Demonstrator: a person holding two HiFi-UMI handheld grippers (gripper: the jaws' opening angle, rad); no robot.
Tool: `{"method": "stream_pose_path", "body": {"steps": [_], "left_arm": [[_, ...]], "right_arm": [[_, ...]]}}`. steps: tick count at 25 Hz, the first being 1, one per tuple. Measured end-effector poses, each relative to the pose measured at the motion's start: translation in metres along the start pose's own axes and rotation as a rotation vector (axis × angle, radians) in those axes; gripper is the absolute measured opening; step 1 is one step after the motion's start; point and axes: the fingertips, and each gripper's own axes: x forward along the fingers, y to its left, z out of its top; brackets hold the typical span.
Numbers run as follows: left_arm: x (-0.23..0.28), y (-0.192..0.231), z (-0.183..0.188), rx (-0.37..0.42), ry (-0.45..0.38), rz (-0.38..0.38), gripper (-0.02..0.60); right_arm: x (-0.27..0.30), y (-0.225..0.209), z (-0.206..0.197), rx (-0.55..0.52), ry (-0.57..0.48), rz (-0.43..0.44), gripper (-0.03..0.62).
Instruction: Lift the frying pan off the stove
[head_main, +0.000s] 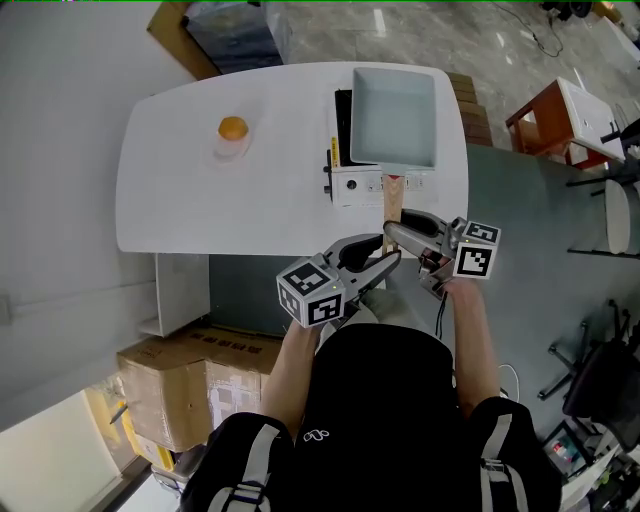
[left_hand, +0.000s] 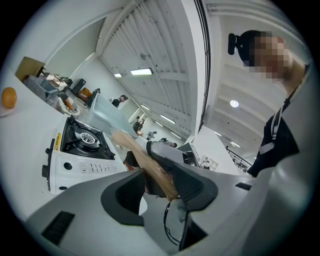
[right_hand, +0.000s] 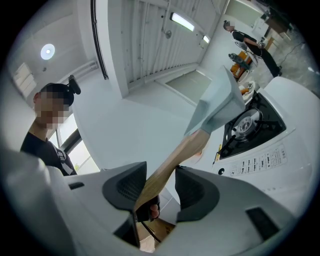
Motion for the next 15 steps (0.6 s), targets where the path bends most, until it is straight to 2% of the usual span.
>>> {"method": "stream_pose_path", "body": {"steps": [15], "left_arm": [[-0.0055,-0.0019,-0.0015,0.001,-0.003,-0.006,0.183]], "right_arm": [[0.0021,0.0047,-0.003,-0.007,-0.007,0.006,0.187]]}}
